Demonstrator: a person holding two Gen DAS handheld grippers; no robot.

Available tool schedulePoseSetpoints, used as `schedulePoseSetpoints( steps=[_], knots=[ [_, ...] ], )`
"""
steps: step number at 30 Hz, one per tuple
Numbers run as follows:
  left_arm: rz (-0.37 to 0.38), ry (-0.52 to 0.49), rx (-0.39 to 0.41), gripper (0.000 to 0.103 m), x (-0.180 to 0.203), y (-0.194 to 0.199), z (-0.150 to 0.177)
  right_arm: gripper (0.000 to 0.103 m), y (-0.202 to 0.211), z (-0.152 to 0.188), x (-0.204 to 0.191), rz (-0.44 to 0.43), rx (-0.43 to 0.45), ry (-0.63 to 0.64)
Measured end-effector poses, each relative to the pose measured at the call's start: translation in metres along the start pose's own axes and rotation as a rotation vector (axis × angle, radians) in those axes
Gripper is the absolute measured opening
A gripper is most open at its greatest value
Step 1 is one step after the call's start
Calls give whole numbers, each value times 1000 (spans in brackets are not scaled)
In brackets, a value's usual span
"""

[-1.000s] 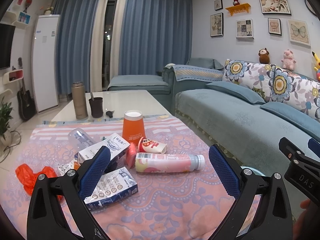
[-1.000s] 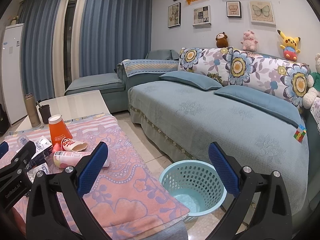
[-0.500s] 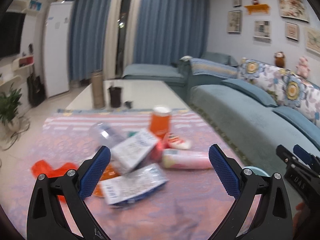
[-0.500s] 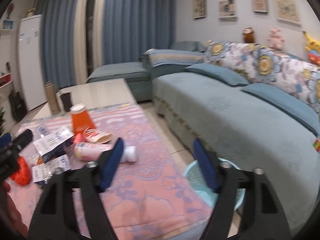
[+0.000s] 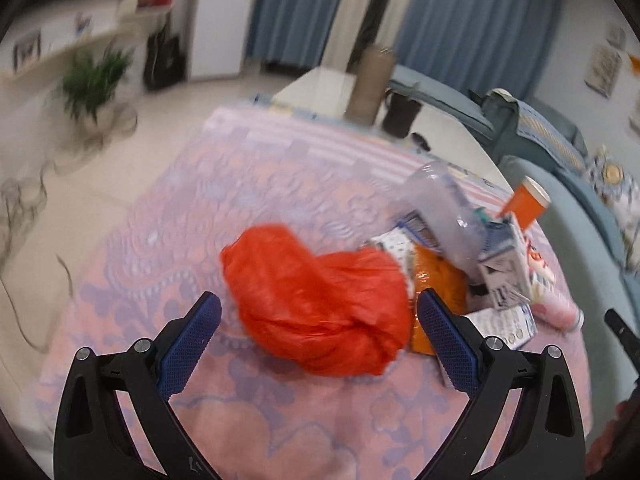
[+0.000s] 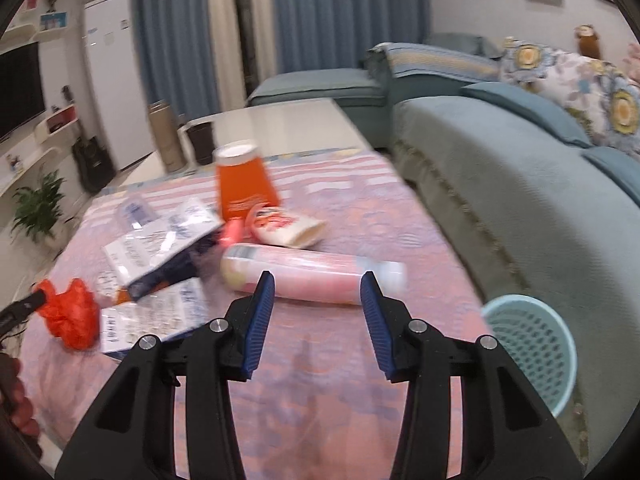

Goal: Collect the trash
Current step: 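Grasp the red plastic bag with the left tool while the right tool grasps the white milk carton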

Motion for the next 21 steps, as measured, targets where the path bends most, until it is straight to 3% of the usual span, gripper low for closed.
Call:
schedulePoseSetpoints(
  steps=[2, 6, 11, 16, 18, 21],
  knots=[
    [30, 53, -32, 94, -9, -8, 0, 47, 1, -9, -19, -38, 5, 14],
    [62, 66, -72, 94, -10, -26, 4, 73, -4, -26, -60, -123, -2, 4],
    [63, 76, -92, 90, -10, -50, 1, 77, -33, -33, -100, -185, -107, -27],
    [94, 58, -98, 74, -7, -63, -2, 78, -72, -35, -120, -241, -272, -114],
    [105, 42, -98, 62, -4, -64, -3, 78, -87, -36, -124, -256, -322, -159],
    [127, 16, -94, 53, 0, -64, -4, 78, -104, -35, -130, -273, -395, -211]
  ],
)
Point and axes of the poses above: each gripper's, at about its wrist camera, not at the fingertips, and y roughly against the way its jaws point, x to its right, z to its underside, the point moved 3 cm from there along -y, roughly the way its jaws point, and after that the axes turned 11 degrees about z, right-handed, at the moved point
